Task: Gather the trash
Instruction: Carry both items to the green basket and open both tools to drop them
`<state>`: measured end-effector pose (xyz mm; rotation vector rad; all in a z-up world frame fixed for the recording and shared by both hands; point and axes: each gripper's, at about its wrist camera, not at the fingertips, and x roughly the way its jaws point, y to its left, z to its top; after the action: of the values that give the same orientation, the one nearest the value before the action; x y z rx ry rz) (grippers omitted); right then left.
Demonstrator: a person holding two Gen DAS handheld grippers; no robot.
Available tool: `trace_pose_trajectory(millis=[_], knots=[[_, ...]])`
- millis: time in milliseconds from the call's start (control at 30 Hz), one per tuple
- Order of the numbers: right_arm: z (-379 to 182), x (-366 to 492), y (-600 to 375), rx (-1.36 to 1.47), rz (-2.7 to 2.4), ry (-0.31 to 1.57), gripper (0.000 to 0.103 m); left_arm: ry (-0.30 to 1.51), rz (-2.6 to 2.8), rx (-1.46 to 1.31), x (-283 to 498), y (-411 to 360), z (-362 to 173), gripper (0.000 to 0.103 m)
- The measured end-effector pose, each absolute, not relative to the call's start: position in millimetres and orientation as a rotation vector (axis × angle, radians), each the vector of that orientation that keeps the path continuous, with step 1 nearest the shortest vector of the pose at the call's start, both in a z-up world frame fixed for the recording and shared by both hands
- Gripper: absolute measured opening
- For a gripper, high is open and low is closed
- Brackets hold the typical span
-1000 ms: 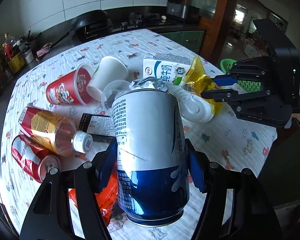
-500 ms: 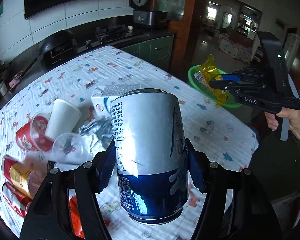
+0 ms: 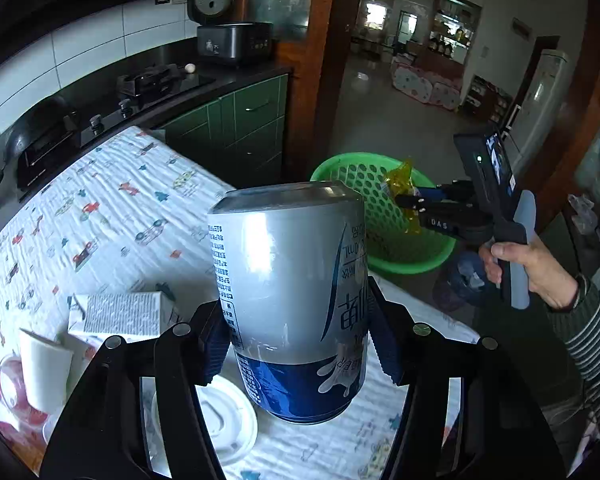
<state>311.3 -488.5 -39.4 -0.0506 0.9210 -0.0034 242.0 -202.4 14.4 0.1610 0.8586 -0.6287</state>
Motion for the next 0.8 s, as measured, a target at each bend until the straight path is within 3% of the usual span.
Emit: trace_pose_trajectory(millis=[100, 267, 800], knots=[[-47, 312, -503, -0.026, -0.029, 0.913, 0.049, 0.869, -0.649, 0.175, 260, -227, 13, 0.06], [-50, 303, -520, 0.024, -0.039, 0.891, 0.064, 0.882, -0.691, 0.185, 285, -270, 8, 0.06], [-40, 247, -545, 0.04, -0.058, 0.81, 0.07, 1.027, -0.784, 0.223, 352, -400, -44, 0.06]])
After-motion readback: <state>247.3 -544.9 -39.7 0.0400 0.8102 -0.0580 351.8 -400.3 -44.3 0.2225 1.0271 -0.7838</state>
